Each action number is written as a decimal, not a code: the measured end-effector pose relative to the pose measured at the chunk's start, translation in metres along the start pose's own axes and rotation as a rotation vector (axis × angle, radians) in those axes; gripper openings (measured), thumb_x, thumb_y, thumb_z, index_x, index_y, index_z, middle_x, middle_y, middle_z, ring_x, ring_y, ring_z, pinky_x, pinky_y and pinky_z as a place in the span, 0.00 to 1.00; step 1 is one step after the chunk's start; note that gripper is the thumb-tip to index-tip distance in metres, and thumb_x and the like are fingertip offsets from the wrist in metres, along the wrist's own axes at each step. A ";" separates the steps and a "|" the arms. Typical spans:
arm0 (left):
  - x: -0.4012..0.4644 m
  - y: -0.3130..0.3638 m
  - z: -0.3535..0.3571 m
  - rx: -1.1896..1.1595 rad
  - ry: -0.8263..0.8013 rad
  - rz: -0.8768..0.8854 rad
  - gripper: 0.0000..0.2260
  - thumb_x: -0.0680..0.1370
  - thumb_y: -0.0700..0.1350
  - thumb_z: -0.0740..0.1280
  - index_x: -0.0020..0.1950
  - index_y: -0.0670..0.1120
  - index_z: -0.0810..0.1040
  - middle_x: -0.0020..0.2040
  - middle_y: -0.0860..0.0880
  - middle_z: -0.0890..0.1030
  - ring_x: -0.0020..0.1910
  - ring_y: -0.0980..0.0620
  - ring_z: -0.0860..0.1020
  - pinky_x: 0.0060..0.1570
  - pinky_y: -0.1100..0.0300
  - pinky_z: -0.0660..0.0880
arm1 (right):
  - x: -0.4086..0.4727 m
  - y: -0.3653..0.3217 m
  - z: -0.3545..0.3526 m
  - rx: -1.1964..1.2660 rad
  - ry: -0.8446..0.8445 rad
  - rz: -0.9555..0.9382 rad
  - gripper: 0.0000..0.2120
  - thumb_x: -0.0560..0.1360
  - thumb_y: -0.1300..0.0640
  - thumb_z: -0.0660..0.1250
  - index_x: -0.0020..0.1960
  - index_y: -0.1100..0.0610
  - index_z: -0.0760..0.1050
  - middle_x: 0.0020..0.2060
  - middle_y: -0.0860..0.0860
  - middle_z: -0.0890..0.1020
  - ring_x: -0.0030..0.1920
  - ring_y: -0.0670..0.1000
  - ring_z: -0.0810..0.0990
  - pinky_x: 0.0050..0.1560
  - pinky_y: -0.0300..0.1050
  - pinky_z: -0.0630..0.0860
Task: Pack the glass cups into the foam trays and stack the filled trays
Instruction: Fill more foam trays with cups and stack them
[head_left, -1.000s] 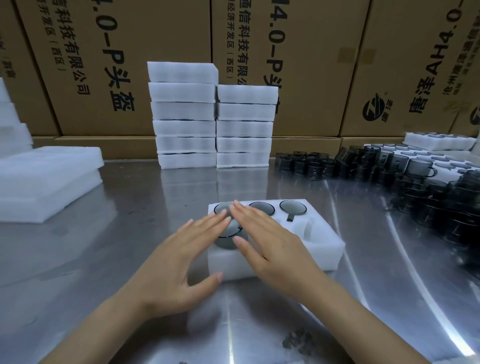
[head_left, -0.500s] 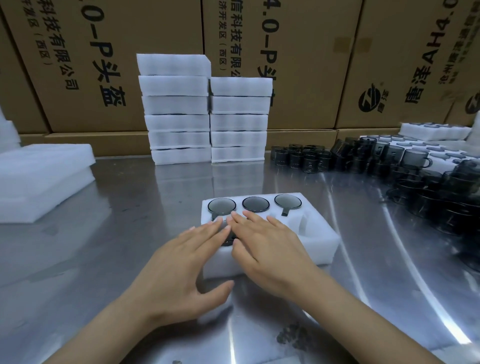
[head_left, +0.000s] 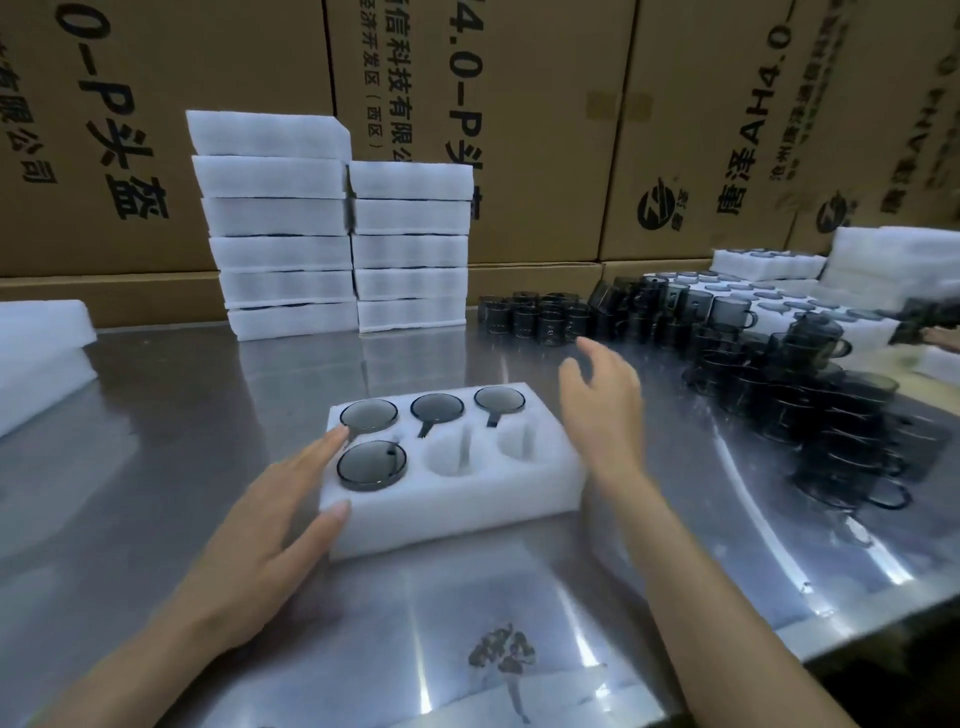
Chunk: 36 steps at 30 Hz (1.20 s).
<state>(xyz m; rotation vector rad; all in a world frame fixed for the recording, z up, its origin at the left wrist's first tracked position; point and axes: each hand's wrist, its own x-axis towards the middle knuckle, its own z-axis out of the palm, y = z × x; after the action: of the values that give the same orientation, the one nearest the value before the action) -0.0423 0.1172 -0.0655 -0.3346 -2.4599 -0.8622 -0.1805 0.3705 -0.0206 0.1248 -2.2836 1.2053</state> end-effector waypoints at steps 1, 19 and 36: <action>0.001 -0.001 0.000 -0.031 0.014 -0.030 0.28 0.72 0.65 0.54 0.72 0.60 0.61 0.71 0.68 0.62 0.71 0.69 0.59 0.65 0.77 0.52 | 0.016 0.014 -0.005 -0.104 0.023 0.083 0.22 0.78 0.52 0.57 0.71 0.55 0.66 0.70 0.51 0.68 0.72 0.52 0.60 0.72 0.52 0.56; 0.010 -0.003 0.006 0.085 -0.010 0.107 0.28 0.76 0.69 0.49 0.71 0.56 0.66 0.69 0.64 0.68 0.69 0.61 0.64 0.63 0.75 0.57 | 0.131 0.127 -0.048 -0.950 -0.002 0.301 0.22 0.76 0.48 0.60 0.67 0.58 0.68 0.67 0.57 0.67 0.68 0.59 0.60 0.63 0.53 0.61; 0.011 -0.005 0.008 0.092 -0.018 0.125 0.26 0.77 0.69 0.49 0.71 0.60 0.66 0.70 0.64 0.66 0.69 0.62 0.62 0.63 0.76 0.56 | 0.137 0.125 -0.073 -1.335 -0.055 0.334 0.13 0.76 0.52 0.62 0.59 0.53 0.75 0.64 0.57 0.71 0.65 0.58 0.63 0.66 0.48 0.57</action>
<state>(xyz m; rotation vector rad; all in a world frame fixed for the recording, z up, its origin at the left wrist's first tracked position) -0.0564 0.1193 -0.0668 -0.4591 -2.4568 -0.6946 -0.3062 0.5253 -0.0102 -0.7266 -2.7181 -0.3901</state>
